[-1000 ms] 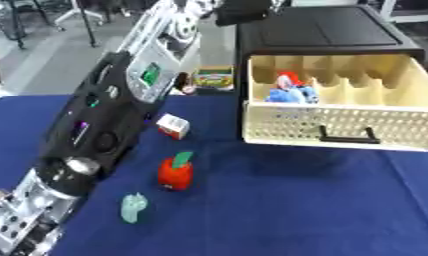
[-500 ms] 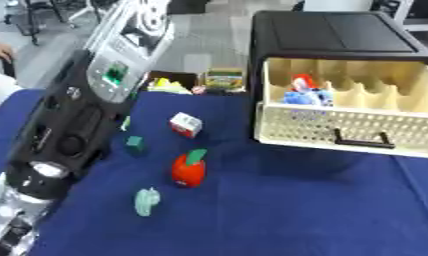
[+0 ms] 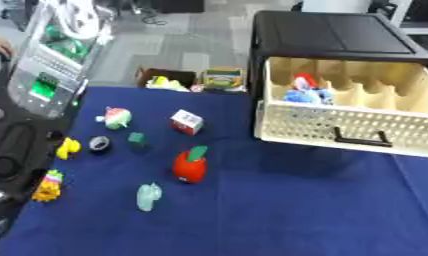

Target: Pick up objects from table and place into drawer.

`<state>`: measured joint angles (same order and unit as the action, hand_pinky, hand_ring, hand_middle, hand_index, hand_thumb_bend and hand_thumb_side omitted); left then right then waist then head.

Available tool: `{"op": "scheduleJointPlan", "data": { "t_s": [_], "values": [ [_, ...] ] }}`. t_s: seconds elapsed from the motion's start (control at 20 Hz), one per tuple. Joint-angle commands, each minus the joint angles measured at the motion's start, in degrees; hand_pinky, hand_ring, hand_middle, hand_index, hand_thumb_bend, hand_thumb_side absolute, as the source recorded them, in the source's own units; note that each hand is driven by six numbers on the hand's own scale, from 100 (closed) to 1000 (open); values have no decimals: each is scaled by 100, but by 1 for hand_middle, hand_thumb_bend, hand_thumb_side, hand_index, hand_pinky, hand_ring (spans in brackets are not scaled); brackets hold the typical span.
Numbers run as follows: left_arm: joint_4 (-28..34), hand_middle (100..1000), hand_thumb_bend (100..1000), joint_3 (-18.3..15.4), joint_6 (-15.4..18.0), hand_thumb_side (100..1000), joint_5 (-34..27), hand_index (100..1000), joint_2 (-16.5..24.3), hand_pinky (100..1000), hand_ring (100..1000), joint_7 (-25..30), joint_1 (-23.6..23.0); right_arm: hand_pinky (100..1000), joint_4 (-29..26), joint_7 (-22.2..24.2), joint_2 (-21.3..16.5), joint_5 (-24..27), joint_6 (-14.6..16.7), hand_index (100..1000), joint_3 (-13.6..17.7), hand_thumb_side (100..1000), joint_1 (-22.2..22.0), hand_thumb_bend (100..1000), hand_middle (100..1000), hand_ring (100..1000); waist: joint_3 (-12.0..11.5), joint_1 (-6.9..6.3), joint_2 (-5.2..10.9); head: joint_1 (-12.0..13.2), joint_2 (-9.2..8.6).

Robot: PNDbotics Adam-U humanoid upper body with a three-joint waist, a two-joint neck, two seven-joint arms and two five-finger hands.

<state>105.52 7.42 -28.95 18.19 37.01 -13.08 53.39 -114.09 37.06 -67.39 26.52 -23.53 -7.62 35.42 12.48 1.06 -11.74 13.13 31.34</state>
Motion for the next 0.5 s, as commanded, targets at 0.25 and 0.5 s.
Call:
{"op": "scheduleJointPlan", "data": {
  "t_s": [0.25,0.5],
  "values": [
    [598,607,199,-108,23,732,-144,803,252,541,673,-76,-178,502,-50,157,-30,372,-558,797,-387,706,236,100,735,702,43,64,159,-159,89],
    [868,611,199,-141,35,728,-123,799,240,547,678,-93,-232,579,-50,63,315,370,-1195,843,-834,775,658,100,777,746,5,72,190,-244,94]
  ]
}}
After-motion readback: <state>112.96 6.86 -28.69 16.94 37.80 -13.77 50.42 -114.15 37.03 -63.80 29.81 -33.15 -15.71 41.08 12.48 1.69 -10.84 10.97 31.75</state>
